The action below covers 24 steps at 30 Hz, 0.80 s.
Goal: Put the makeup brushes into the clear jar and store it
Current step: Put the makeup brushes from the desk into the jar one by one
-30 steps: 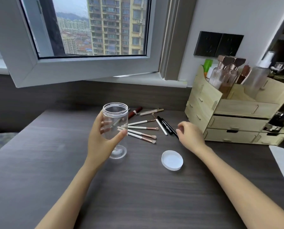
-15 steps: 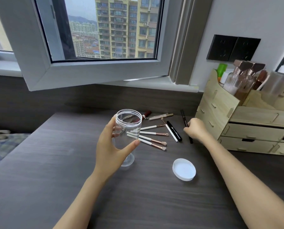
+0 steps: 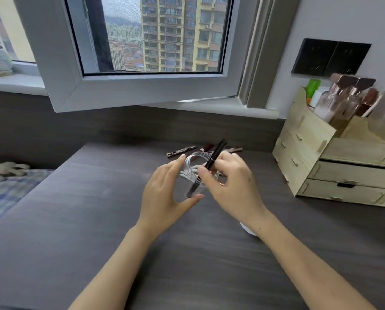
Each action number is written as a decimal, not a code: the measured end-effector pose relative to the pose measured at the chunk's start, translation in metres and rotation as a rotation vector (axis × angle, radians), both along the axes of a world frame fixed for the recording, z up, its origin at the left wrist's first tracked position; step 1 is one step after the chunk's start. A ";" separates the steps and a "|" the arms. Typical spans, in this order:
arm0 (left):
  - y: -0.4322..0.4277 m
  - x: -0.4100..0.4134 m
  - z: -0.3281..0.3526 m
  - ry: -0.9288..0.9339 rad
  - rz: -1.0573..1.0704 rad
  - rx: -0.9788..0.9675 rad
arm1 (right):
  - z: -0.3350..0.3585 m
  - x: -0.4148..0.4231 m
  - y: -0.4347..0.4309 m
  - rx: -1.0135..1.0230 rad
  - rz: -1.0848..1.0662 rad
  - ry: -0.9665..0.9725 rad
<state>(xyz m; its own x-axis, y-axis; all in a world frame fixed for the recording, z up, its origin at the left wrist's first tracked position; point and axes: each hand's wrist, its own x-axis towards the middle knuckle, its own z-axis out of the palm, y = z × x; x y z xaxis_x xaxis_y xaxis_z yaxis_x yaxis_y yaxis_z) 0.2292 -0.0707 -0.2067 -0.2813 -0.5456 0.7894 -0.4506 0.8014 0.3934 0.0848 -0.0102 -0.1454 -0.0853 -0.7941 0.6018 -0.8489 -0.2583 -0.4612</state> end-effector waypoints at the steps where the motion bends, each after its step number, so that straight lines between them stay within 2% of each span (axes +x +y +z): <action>1: 0.000 0.000 0.000 -0.006 -0.002 -0.009 | -0.004 0.001 0.001 -0.016 -0.024 -0.013; 5: 0.001 -0.001 -0.001 -0.034 -0.012 -0.053 | -0.013 -0.001 0.007 -0.059 -0.047 -0.102; 10: 0.002 -0.001 0.001 -0.014 -0.008 -0.040 | -0.012 -0.012 0.018 -0.074 0.121 -0.377; 11: 0.002 -0.001 0.001 0.006 0.003 -0.033 | -0.011 -0.020 0.015 -0.092 0.096 -0.473; 13: 0.001 0.000 0.001 0.045 0.033 -0.004 | -0.016 -0.044 -0.002 -0.096 -0.102 -0.586; 15: -0.001 0.001 0.001 0.073 0.060 0.033 | -0.028 -0.077 -0.031 0.042 -0.365 -0.487; 17: -0.003 0.002 0.000 0.079 0.079 0.051 | -0.039 -0.102 -0.058 0.254 -0.508 -0.305; 20: -0.006 0.003 -0.001 0.069 0.091 0.052 | -0.050 -0.119 -0.089 0.521 -0.569 -0.119; 24: -0.009 0.006 -0.002 0.098 0.115 0.069 | -0.060 -0.127 -0.115 0.658 -0.602 -0.076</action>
